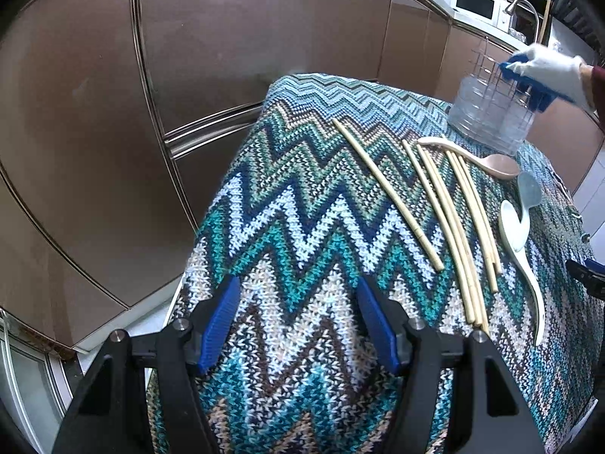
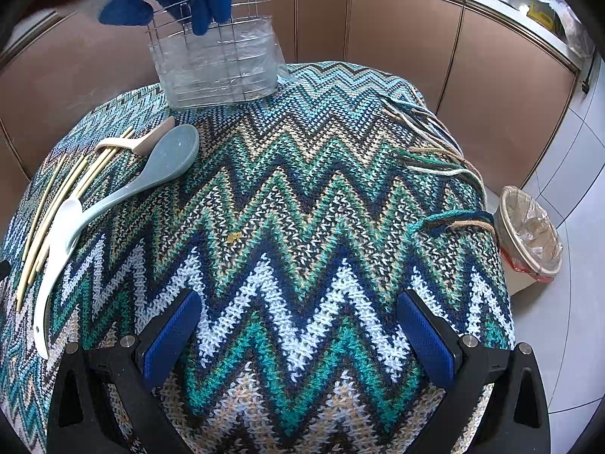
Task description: Organize utensils
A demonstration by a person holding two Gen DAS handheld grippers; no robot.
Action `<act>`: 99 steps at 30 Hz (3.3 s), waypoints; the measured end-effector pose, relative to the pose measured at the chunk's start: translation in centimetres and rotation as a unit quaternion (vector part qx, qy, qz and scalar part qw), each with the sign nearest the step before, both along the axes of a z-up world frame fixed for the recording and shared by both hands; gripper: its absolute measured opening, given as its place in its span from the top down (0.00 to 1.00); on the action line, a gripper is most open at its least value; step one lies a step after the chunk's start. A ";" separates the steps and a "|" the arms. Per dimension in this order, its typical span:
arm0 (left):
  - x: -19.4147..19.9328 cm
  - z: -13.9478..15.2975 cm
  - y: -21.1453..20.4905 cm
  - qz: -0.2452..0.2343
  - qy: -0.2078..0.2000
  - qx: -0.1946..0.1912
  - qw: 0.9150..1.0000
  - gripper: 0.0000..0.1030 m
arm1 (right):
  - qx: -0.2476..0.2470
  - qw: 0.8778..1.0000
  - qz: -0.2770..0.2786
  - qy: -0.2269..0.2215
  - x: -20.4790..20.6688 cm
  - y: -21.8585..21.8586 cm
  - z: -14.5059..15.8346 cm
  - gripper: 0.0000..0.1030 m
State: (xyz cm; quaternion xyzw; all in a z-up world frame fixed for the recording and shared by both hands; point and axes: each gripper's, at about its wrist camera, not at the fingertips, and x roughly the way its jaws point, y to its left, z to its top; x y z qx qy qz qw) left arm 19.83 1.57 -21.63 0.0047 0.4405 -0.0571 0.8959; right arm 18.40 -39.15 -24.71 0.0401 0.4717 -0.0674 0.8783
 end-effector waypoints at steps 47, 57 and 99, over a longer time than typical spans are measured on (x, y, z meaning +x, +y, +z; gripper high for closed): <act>-0.3 0.2 1.0 0.017 -0.004 -0.020 1.000 0.39 | 0.001 1.000 -0.003 0.007 0.2 -0.1 -0.1 0.00; -0.3 0.2 1.1 0.017 -0.005 -0.024 1.000 0.39 | 0.001 1.000 -0.003 0.007 0.4 -0.1 -0.1 0.00; -0.6 0.3 1.8 0.023 -0.012 -0.043 0.999 0.39 | 0.001 1.000 -0.003 0.008 0.5 -0.1 -0.2 0.00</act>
